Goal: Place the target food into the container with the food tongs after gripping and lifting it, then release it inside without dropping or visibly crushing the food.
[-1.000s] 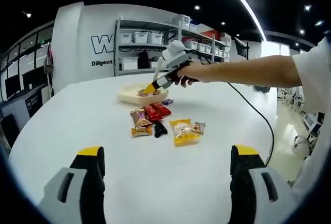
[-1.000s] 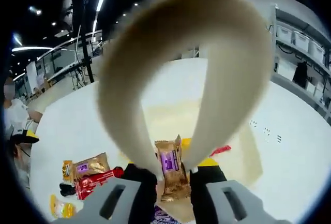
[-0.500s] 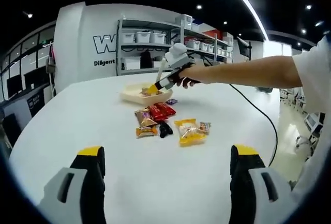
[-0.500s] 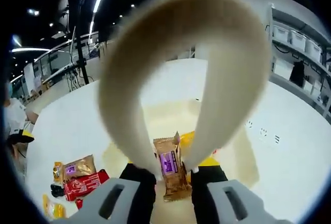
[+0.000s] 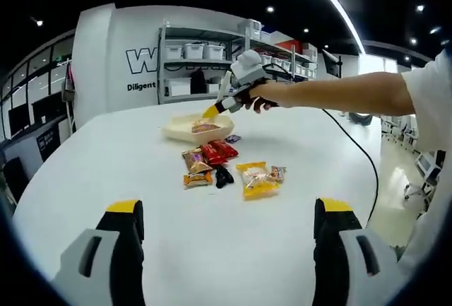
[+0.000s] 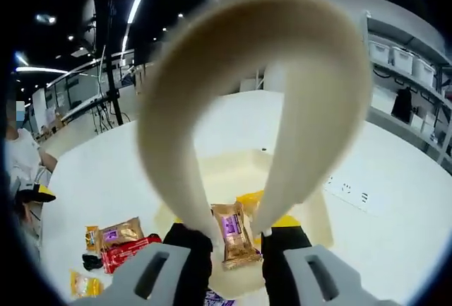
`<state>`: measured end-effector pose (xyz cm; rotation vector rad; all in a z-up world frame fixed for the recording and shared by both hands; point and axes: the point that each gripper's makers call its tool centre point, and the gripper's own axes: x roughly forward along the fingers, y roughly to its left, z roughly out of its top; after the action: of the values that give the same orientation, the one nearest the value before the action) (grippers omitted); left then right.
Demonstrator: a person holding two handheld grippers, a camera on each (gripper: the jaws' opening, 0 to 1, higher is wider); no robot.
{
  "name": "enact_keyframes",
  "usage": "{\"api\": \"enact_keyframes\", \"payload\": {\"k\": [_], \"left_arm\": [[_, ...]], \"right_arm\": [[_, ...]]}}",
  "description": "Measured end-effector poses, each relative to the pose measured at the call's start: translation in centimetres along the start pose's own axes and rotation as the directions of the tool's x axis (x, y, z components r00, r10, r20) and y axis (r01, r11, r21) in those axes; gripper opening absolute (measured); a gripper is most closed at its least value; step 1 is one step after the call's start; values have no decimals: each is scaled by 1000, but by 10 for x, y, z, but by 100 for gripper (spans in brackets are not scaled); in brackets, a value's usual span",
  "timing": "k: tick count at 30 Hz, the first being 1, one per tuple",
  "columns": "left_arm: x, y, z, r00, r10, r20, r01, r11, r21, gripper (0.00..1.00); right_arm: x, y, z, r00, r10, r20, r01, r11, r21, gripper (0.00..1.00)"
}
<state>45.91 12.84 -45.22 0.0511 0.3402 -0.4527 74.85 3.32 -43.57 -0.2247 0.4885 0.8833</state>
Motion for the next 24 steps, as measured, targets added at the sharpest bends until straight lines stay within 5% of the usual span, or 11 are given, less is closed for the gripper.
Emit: {"api": "enact_keyframes", "payload": {"k": [12,24], "left_arm": [[-3,-32,16,998,-51,44,50,998,28,98],[-4,-45,22,995,-71,64,69,997,33,98]], "right_arm": [[-42,12,-31,998,24,-51,-21,997,68,19],[-51,38,-57,992,68,-104,-56,992,109,18]]}}
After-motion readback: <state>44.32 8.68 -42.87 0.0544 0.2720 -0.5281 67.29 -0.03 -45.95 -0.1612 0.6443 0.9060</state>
